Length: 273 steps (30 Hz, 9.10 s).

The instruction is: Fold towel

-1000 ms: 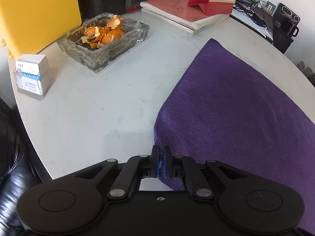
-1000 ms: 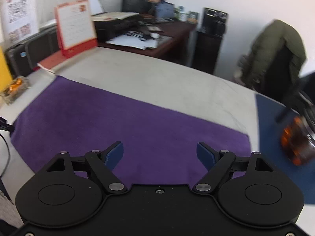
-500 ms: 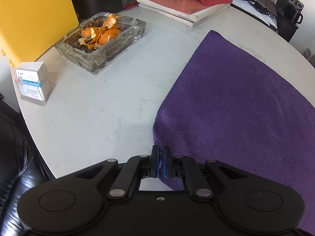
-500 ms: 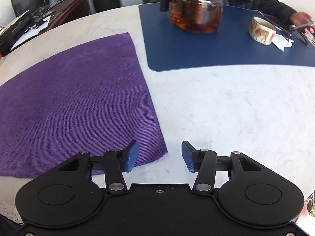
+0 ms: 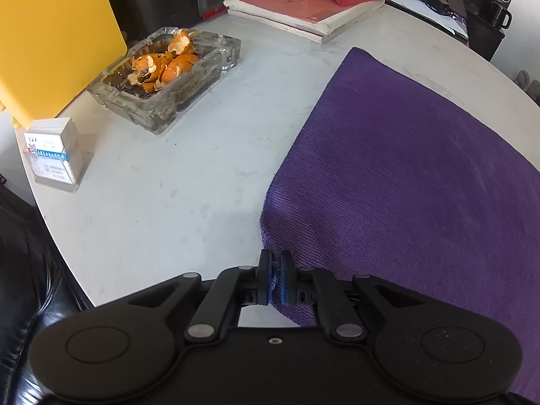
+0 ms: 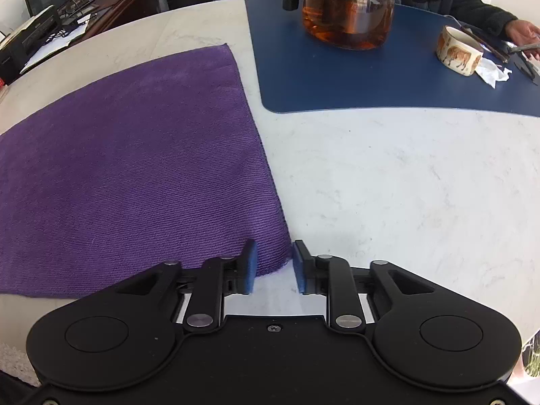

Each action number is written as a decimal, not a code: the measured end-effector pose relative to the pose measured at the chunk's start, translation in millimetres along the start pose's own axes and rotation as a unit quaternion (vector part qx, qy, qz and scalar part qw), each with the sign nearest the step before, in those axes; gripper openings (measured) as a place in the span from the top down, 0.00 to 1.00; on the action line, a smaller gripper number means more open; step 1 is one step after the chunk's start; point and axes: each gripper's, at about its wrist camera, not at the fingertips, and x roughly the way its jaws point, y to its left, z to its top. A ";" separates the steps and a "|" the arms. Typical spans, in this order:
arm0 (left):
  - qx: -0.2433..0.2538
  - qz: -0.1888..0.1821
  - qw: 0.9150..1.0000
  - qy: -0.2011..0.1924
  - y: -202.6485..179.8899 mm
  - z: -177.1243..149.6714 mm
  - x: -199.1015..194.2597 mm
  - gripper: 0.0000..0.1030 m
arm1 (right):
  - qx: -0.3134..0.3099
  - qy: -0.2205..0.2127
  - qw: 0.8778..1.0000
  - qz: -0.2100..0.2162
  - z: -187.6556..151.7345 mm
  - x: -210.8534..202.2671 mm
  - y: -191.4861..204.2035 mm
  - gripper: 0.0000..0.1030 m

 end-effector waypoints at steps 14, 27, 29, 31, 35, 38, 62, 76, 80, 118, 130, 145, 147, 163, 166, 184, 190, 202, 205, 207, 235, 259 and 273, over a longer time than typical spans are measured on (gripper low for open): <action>-0.039 -0.092 0.995 0.003 19.5 12.9 -12.4 0.96 | 0.173 0.007 0.978 0.119 -2.1 -3.4 -48.0 0.98; -0.091 -0.175 0.980 -0.015 11.7 54.2 -22.2 0.96 | 0.237 -0.039 0.948 0.210 34.5 -10.1 -58.5 0.98; -0.095 -0.181 0.979 -0.020 8.2 63.6 -19.8 0.96 | 0.236 -0.044 0.947 0.216 43.0 -8.4 -57.7 0.98; -0.098 -0.187 0.977 -0.025 4.7 73.0 -17.4 0.96 | 0.236 -0.050 0.945 0.222 54.3 -6.4 -57.2 0.98; -0.098 -0.192 0.976 -0.035 6.2 92.2 -7.1 0.96 | 0.231 -0.058 0.944 0.229 76.9 1.4 -55.4 0.98; -0.103 -0.197 0.974 -0.043 2.5 107.0 -2.1 0.96 | 0.223 -0.063 0.945 0.231 92.2 6.7 -51.9 0.98; -0.048 -0.137 0.988 -0.045 -41.3 178.3 50.8 0.96 | 0.209 -0.071 0.949 0.226 186.5 69.5 -27.1 0.98; 0.204 0.051 0.971 -0.112 -103.7 147.3 44.5 0.85 | 0.096 -0.065 0.988 0.101 183.5 95.5 12.0 0.54; 0.284 0.106 0.942 -0.148 -118.4 131.7 30.9 0.74 | 0.011 -0.118 0.992 0.052 177.2 68.5 26.1 0.50; 0.391 -0.121 0.912 -0.025 -91.3 137.4 60.9 0.62 | -0.139 -0.082 0.977 0.143 153.1 36.9 86.6 0.41; 0.370 -0.133 0.918 -0.048 -85.7 128.8 38.4 0.94 | -0.129 -0.103 0.975 0.149 147.6 18.4 86.2 0.40; 0.347 -0.109 0.931 -0.026 -67.4 145.3 61.2 0.82 | -0.098 -0.079 0.977 0.173 146.6 29.9 92.9 0.38; 0.348 -0.116 0.930 -0.025 -65.5 146.9 62.5 0.81 | -0.099 -0.076 0.975 0.185 149.9 31.4 100.1 0.38; 0.364 -0.191 0.912 -0.016 -48.8 158.0 69.3 0.82 | -0.511 -0.067 0.747 0.421 136.9 45.3 381.4 0.35; 0.358 -0.206 0.911 -0.018 -44.1 157.5 69.1 0.82 | -0.562 -0.062 0.704 0.429 129.0 51.1 425.8 0.38; 0.361 -0.287 0.887 -0.023 -33.0 145.9 56.2 0.84 | -0.698 -0.054 0.560 0.442 84.9 73.3 511.5 0.57; 0.379 -0.279 0.882 -0.029 -32.6 146.6 53.1 0.83 | -0.707 -0.063 0.555 0.434 77.6 72.3 513.5 0.87; 0.406 -0.269 0.873 -0.016 -23.5 152.7 61.8 0.76 | -0.746 -0.118 0.511 0.410 63.4 56.5 501.1 0.98; 0.410 -0.278 0.869 -0.009 -22.5 152.2 63.5 0.76 | -0.751 -0.126 0.502 0.409 60.8 53.9 499.2 0.98; 0.412 -0.283 0.866 -0.008 -22.9 151.4 63.1 0.76 | -0.750 -0.129 0.503 0.411 60.8 52.8 499.5 0.98; 0.360 -0.306 0.880 -0.050 -15.5 156.8 35.1 0.96 | -0.687 -0.037 0.584 0.430 91.8 70.1 502.2 0.68; 0.323 -0.317 0.888 -0.077 -7.4 174.3 33.1 0.96 | -0.648 -0.049 0.631 0.423 120.3 52.7 472.0 0.99; 0.305 -0.313 0.893 -0.103 -14.1 199.2 41.6 0.96 | -0.629 -0.083 0.653 0.413 144.0 49.0 480.5 0.99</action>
